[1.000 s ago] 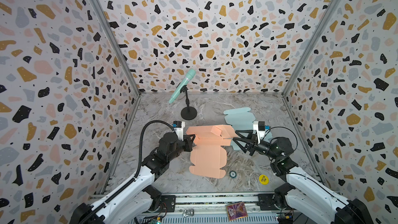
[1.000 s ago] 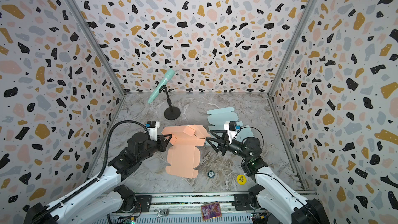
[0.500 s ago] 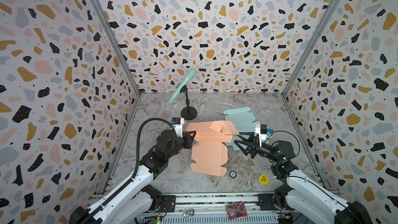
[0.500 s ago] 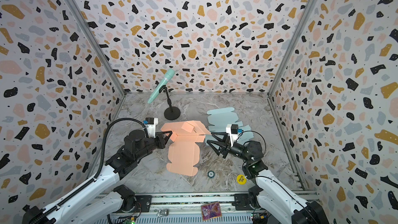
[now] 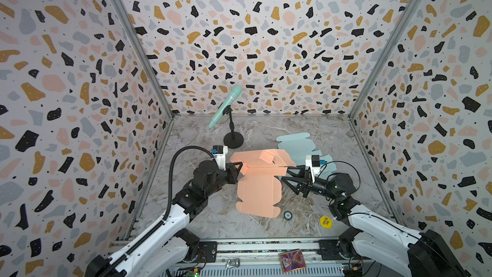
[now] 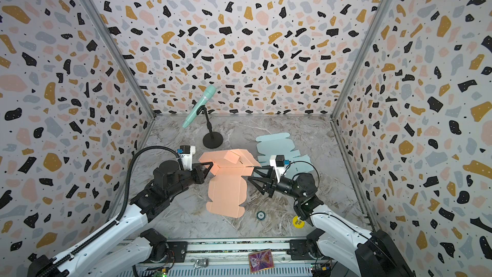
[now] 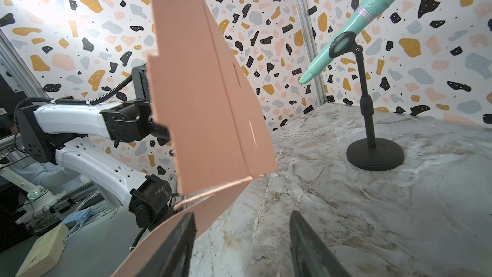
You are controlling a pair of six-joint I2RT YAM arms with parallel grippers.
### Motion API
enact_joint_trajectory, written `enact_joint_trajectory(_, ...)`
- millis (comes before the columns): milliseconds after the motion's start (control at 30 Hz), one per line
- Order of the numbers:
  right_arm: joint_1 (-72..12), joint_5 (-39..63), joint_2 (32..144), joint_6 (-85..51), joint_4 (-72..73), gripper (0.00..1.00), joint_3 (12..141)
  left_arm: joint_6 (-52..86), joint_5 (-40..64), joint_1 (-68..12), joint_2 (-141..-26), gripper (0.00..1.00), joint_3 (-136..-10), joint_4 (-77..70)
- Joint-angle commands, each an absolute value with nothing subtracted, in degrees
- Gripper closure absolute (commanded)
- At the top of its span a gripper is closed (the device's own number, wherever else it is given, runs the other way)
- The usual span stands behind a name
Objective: Assemble paper box
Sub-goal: Fold the bottom flaps of a flat cardboard box at the center of the table.
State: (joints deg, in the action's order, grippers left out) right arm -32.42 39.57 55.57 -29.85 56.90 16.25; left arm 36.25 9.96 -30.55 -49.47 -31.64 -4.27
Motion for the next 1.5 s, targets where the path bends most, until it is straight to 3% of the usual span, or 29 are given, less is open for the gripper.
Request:
enact_joint_trajectory(0, -32.75, 38.41, 55.50, -31.82, 62.01, 0.43, 17.40, 36.35, 10.02, -30.32, -48.53, 0.99, -31.09, -6.15)
enact_joint_trajectory(533, -36.55, 36.90, 64.94, -33.33, 67.49, 0.44, 21.29, 35.05, 11.03, -30.32, -49.22, 0.99, -29.45, -6.24)
enact_joint_trajectory(1000, -37.10, 35.09, 69.14, -31.84, 60.69, 0.49, 22.98, 34.02, 11.44, -30.32, -49.69, 0.98, -28.83, -6.73)
enact_joint_trajectory(1467, -34.31, 35.24, 48.08, -19.38, 34.04, 0.47, 25.26, 32.61, 9.35, -29.12, -50.41, 1.00, -30.05, -3.78)
